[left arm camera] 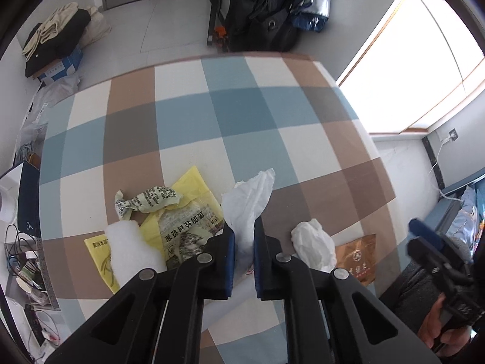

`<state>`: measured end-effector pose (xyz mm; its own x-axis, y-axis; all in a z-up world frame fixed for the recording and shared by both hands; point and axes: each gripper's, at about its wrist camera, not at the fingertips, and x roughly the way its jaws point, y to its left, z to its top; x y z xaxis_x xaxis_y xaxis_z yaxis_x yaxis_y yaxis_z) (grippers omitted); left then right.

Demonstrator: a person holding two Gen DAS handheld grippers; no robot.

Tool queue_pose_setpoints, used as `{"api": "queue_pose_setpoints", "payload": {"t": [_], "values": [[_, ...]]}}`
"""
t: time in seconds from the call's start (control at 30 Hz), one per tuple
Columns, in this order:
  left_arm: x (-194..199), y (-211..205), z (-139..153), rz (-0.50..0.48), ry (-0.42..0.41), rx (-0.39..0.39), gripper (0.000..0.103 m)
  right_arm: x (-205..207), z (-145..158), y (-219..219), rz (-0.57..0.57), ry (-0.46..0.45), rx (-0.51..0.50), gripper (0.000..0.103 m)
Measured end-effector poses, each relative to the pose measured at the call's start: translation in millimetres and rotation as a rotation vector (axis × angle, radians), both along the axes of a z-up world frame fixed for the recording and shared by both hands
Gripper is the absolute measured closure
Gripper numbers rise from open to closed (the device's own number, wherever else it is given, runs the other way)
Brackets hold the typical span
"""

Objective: Collect trash
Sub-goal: 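Lower the brown packet with the right tool while the left tool grasps the white plastic bag, then lift the white plastic bag with the left tool while the right tool grasps the brown packet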

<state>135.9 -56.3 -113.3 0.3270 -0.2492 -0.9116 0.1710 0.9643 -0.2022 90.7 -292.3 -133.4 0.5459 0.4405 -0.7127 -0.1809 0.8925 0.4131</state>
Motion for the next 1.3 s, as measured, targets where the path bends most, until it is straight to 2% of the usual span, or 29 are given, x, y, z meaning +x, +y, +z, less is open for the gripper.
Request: {"api": "queue_pose_setpoints", "payload": {"t": [0.2,0.4,0.47,0.57,0.73,0.97,1.0,1.03,1.17,1.3], "values": [[-13.0,13.5,24.2,0.036,-0.1,-0.091,0.097,-10.8,-15.5,14.4,0.051,0.064,-0.079,0.039],[-22.8,23.1,39.5,0.068,-0.182,-0.117,0.097,-16.1,-33.3,41.2,0.116,0.102,-0.181,0.038],[-28.2,26.1,47.4,0.072,-0.213,-0.121,0.097,-19.4,-33.5,50.2,0.123,0.075,-0.231,0.038],[-32.4,32.2,52.9,0.07,-0.209,-0.161,0.097,-22.2,-35.9,64.1,0.131,0.035,-0.321,0.038],[-37.2,45.4,60.0,0.088,-0.234,-0.178,0.097,-28.7,-40.7,86.0,0.16,-0.018,-0.499,0.036],[-42.5,55.7,62.4,0.08,-0.252,-0.179,0.097,-28.9,-40.4,94.1,0.197,-0.027,-0.499,0.05],[-43.9,56.8,62.6,0.08,-0.253,-0.18,0.097,-28.2,-40.3,94.6,0.198,-0.028,-0.498,0.057],[-44.5,57.9,62.7,0.08,-0.255,-0.181,0.097,-27.6,-39.6,95.3,0.196,-0.028,-0.494,0.061],[-47.3,62.5,63.1,0.084,-0.257,-0.19,0.097,-29.4,-37.8,97.8,0.2,-0.027,-0.491,0.062],[-48.7,67.0,61.8,0.096,-0.251,-0.2,0.097,-29.2,-34.2,93.9,0.191,-0.009,-0.435,0.062]]}}
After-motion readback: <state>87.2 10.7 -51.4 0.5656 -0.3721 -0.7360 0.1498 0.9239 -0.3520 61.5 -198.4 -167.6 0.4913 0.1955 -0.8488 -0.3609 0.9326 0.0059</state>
